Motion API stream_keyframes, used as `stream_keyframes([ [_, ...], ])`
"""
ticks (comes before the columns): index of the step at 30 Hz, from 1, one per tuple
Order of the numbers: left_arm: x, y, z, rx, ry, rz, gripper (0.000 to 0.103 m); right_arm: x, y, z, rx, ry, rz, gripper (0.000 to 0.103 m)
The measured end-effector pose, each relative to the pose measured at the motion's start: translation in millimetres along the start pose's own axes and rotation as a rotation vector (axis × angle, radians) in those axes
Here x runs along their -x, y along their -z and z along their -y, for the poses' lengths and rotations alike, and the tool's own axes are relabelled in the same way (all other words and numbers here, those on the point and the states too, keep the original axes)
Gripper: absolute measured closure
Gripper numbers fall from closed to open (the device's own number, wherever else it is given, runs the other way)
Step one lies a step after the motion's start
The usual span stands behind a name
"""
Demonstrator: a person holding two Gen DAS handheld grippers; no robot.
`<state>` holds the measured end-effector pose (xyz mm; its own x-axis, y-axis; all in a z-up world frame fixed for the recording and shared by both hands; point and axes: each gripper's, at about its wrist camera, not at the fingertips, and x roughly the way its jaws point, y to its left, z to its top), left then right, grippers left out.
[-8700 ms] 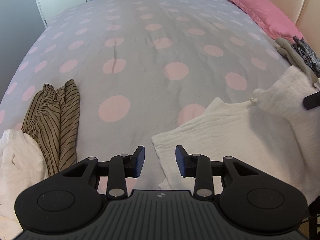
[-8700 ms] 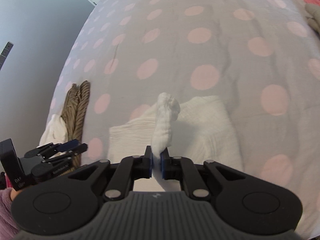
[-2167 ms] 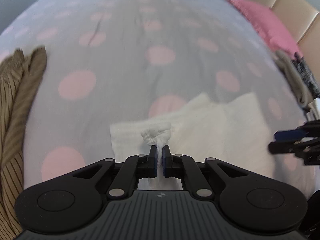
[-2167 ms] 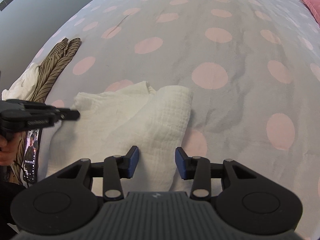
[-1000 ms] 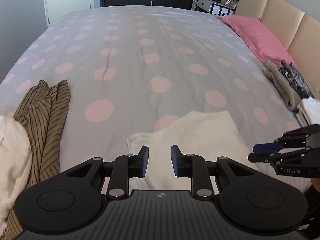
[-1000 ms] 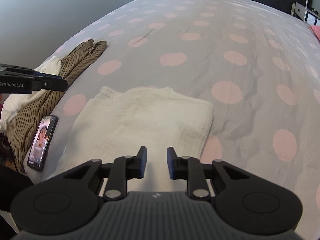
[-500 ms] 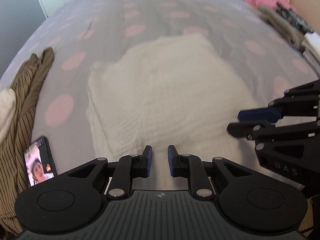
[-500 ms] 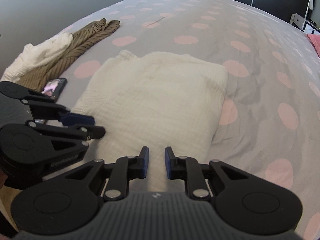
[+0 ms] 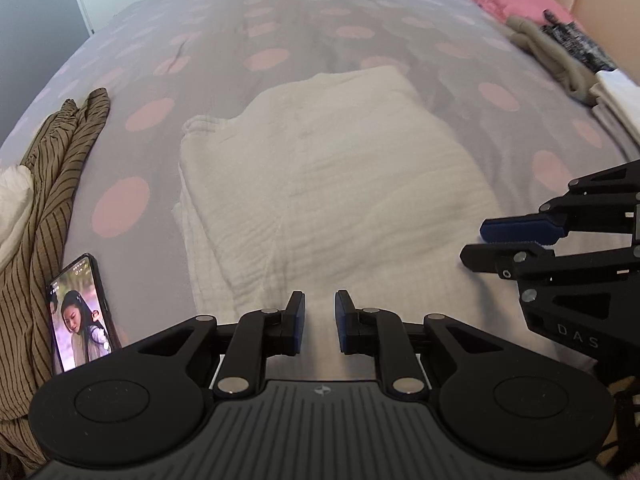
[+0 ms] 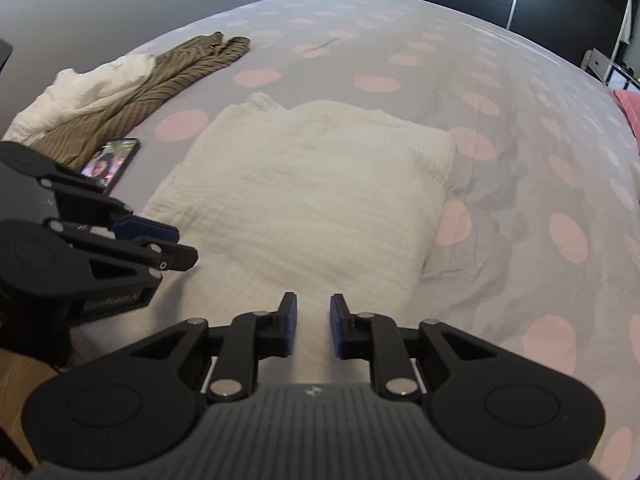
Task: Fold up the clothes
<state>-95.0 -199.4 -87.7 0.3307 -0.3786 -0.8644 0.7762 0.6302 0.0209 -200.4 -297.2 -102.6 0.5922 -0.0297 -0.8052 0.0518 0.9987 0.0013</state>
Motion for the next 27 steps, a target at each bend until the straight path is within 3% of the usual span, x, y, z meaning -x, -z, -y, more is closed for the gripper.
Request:
stream_keyframes([
  [6,10.4,15.1,-10.1,-0.020,0.022,-0.029,0.089,18.1,17.9,-2.7,0.006,-0.059,-0.060,0.083],
  [13,-11.5,38.1,-13.9,-0.009,-0.040,-0.183,0.089,-6.4,40.1,-4.6,0.013,-0.040,-0.205,0.083],
  [16,-13.6,38.7,-17.3,0.007,-0.044,-0.196,0.089,-12.7,42.5,-3.8,0.016,-0.039,-0.223,0.083],
  [22,2.1,25.4,-27.1,0.060,-0.008,-0.127,0.089,-6.6,39.1,-5.8,0.029,-0.037,-0.219,0.083],
  [25,11.0,17.7,-32.8,0.090,0.015,-0.086,0.089,7.3,29.1,-1.4,0.013,-0.038,-0.162,0.081],
  [27,17.0,12.7,-36.6,0.110,0.031,-0.058,0.089,15.0,19.7,5.1,-0.019,-0.031,-0.122,0.074],
])
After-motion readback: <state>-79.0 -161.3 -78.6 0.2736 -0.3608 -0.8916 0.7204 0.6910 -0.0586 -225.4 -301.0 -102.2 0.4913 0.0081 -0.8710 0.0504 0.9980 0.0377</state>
